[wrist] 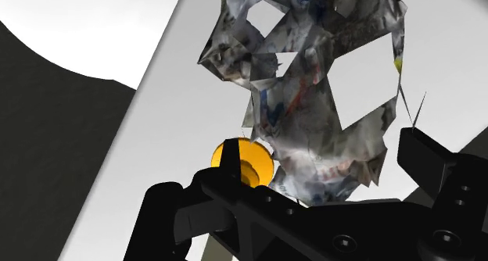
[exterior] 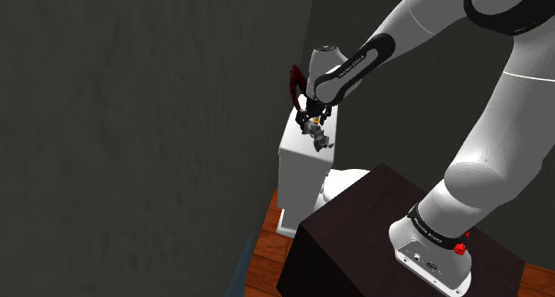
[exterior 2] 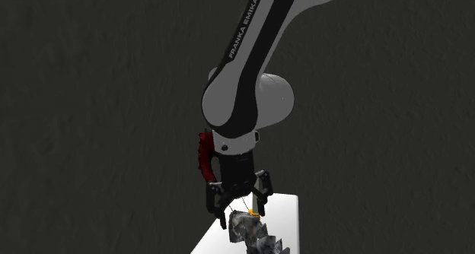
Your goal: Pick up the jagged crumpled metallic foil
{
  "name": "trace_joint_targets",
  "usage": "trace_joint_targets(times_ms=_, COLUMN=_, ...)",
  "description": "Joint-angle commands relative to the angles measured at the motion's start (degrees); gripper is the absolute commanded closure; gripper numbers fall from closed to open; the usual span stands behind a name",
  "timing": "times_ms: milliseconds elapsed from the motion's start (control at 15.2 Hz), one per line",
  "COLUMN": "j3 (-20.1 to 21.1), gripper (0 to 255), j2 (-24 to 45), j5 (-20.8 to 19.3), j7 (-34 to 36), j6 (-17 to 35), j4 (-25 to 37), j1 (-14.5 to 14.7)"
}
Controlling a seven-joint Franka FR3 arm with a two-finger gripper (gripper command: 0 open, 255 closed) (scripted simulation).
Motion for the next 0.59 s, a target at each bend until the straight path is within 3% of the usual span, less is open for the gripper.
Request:
trace_joint_targets(times_ms=0, j3=-0.32, gripper=0, j2=1.46, j5=-0.72, j7=0.61, j6=1.45, j4=0.00, j1=0.08)
trace_joint_targets(times_ms=132, j3=-0.41, gripper=0, j2=1.86, j5=-0.91, j7=0.80, j6=1.83, j4=0.01, j1=0.13)
trace_joint_targets(times_ms=198, j3=-0.42, gripper=255, j2=1.87, j5=-0.93, j7=0.81, j6=1.87, j4=-0.01, j1=0.13)
trace_joint_targets(times_ms=528, j3=-0.41, gripper=255, j2=1.85, j5=-0.92, j7=0.82, j6=1.83, j4=0.00, j1=0.15)
